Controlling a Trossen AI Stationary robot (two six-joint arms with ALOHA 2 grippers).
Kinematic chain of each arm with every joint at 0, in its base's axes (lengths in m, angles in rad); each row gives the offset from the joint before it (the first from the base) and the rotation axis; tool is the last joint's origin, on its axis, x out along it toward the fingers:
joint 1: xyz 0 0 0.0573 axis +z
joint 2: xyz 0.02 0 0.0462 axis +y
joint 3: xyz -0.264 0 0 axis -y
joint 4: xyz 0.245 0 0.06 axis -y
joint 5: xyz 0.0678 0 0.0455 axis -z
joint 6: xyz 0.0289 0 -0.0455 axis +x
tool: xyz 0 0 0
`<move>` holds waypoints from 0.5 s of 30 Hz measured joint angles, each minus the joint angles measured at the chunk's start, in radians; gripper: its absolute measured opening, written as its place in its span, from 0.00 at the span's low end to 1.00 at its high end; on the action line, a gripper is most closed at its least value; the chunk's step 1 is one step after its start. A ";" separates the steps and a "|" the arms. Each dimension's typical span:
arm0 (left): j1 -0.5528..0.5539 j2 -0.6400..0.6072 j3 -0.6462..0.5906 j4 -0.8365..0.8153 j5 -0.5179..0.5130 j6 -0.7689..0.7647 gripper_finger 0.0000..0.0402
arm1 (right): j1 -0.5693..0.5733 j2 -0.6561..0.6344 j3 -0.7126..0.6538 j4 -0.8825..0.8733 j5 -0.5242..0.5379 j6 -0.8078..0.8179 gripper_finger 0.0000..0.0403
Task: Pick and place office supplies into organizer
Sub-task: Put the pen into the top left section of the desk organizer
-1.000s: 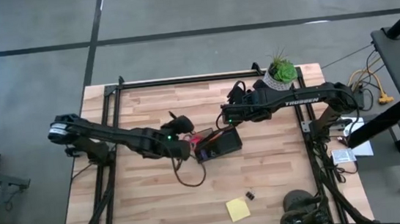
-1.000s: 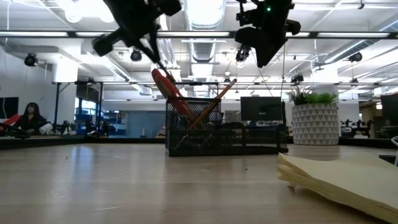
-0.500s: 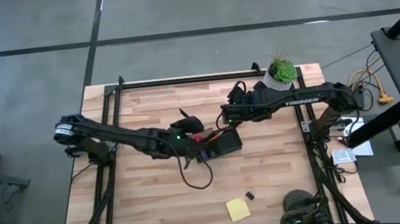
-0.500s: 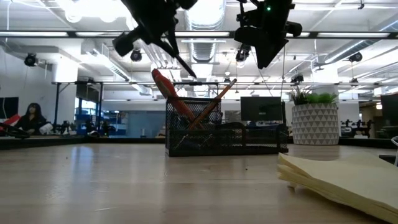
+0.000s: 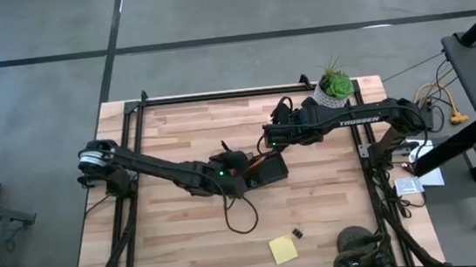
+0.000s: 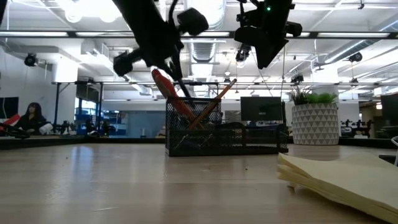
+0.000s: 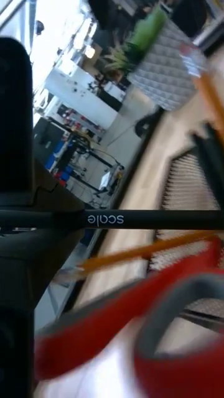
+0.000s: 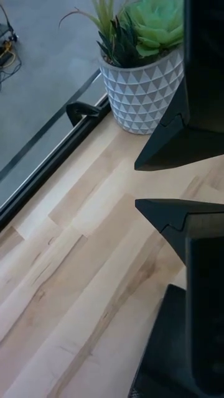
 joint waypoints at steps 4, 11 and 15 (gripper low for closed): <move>-0.003 0.050 0.011 0.000 -0.020 -0.022 0.04 | 0.003 0.000 0.000 0.000 -0.004 0.000 0.19; -0.007 0.076 0.015 0.006 0.013 -0.027 0.04 | 0.017 0.000 0.000 -0.002 -0.023 -0.002 0.19; 0.002 0.090 0.035 0.002 0.023 -0.024 0.04 | 0.030 0.000 -0.005 -0.003 -0.025 -0.001 0.19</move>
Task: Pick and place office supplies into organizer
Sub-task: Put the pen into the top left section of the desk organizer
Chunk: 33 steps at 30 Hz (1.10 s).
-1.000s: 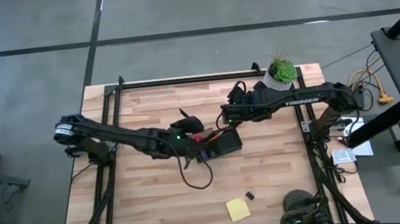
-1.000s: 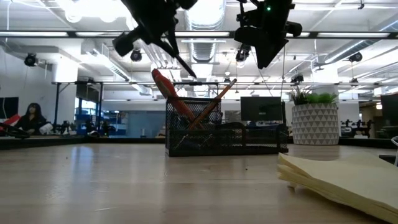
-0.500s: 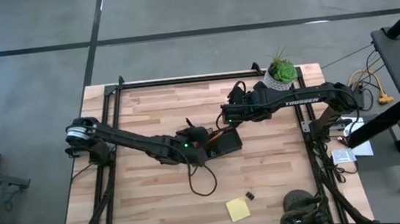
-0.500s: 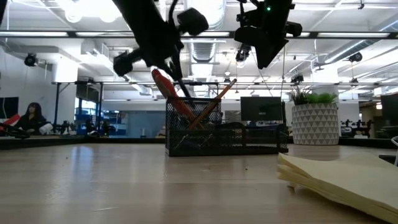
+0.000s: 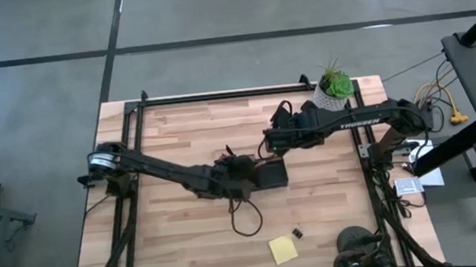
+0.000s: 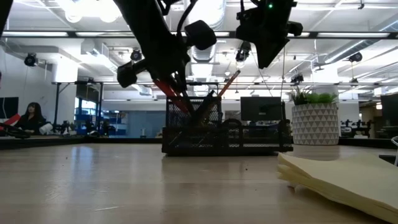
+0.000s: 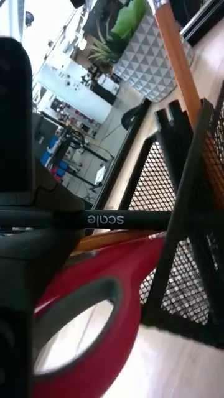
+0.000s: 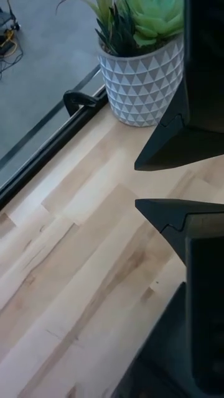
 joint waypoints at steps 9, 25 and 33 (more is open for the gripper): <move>0.005 -0.007 0.005 0.109 0.004 -0.006 0.08 | 0.003 0.000 -0.004 0.000 -0.002 0.020 0.19; 0.030 -0.021 0.001 0.102 -0.013 -0.027 0.34 | 0.002 0.000 -0.004 0.002 -0.002 0.027 0.19; 0.028 -0.057 0.024 0.097 -0.084 -0.029 0.36 | 0.002 0.000 -0.005 0.002 -0.002 0.026 0.19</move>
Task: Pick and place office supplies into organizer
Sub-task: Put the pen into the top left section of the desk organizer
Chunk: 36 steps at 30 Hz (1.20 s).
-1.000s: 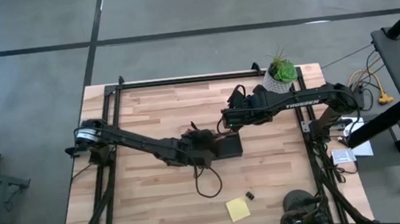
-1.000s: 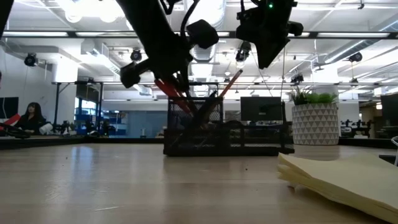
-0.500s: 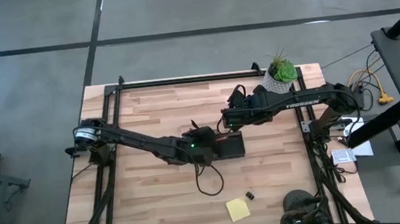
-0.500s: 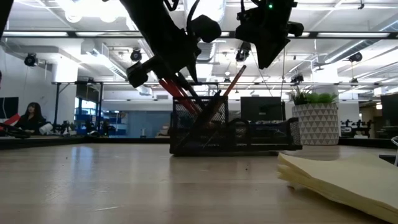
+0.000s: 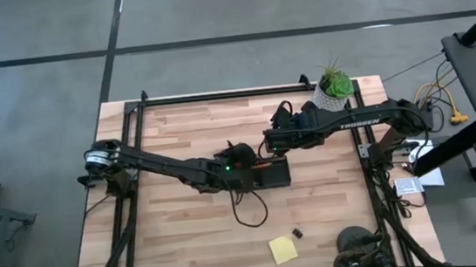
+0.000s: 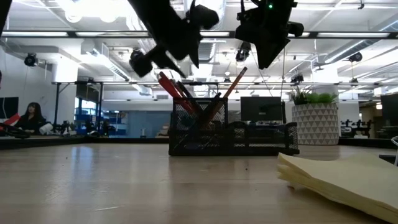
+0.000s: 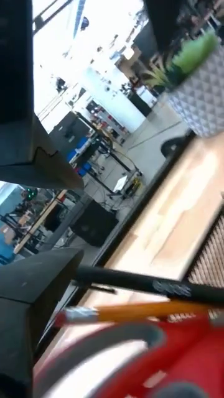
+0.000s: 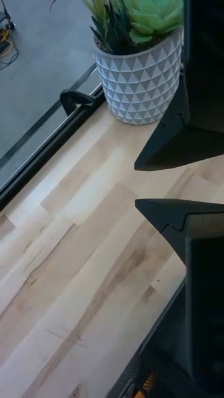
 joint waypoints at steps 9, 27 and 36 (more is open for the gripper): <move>-0.007 -0.122 0.068 0.068 -0.121 -0.231 0.36 | -0.001 0.000 -0.002 -0.001 0.001 -0.006 0.19; 0.423 -0.382 -0.008 -0.197 0.545 -1.175 0.01 | -0.001 0.000 -0.018 0.008 0.020 0.035 0.19; 0.293 -0.383 -0.266 0.158 0.455 -1.108 0.00 | -0.001 0.000 -0.075 0.011 0.062 0.117 0.19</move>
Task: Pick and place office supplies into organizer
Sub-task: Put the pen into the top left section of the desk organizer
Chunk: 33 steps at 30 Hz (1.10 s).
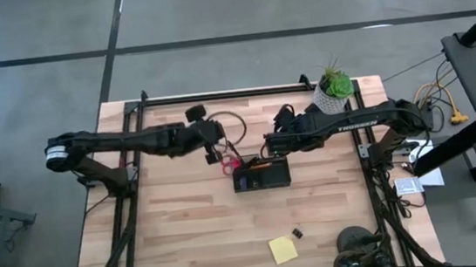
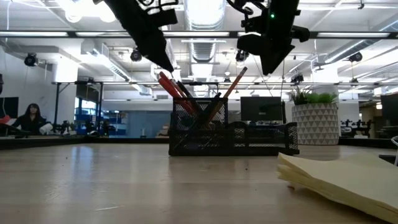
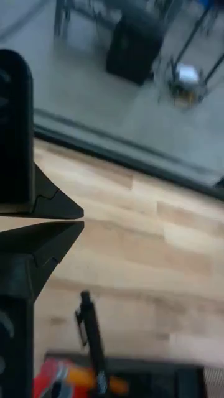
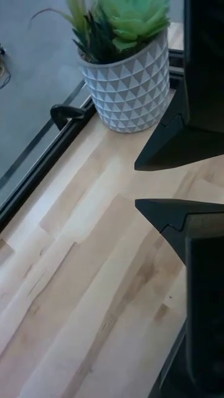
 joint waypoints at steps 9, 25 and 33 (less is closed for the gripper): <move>-0.012 0.022 -0.067 0.129 0.029 -0.099 0.00 | 0.000 0.000 -0.032 0.024 0.028 0.033 0.19; -0.055 0.035 -0.063 0.144 0.333 -0.179 0.00 | -0.034 0.000 -0.052 0.031 0.054 -0.016 0.19; -0.053 0.033 -0.077 0.100 0.310 -0.181 0.00 | -0.037 0.000 -0.052 0.040 0.053 -0.016 0.19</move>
